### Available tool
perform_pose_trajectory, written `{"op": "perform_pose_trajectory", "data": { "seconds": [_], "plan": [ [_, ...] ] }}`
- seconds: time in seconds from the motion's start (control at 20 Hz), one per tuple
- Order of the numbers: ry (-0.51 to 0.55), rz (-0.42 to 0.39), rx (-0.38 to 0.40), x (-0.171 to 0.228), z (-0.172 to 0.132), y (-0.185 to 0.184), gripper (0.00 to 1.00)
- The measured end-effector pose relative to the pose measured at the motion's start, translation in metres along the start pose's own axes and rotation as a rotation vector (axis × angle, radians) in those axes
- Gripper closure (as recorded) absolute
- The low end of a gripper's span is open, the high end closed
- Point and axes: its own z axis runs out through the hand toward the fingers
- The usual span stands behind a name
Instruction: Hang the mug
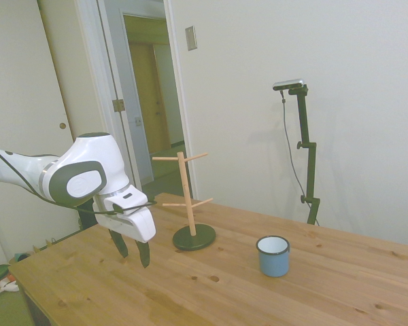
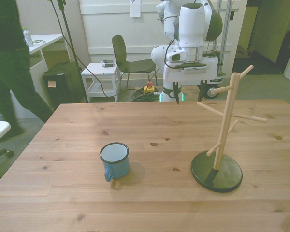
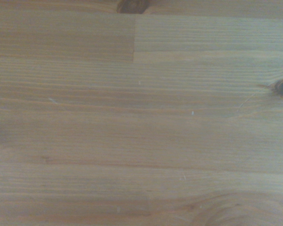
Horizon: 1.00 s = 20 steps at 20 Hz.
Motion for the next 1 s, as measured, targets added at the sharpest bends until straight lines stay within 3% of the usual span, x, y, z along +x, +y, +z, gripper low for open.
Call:
{"op": "perform_pose_trajectory", "data": {
  "seconds": [0.25,0.6,1.0],
  "plan": [
    [0.003,0.017,0.017,0.012,-0.006,-0.003,0.00],
    [0.019,0.113,0.055,0.090,-0.027,-0.011,0.00],
    [0.019,0.214,0.061,0.163,-0.049,0.035,0.00]
  ]
}}
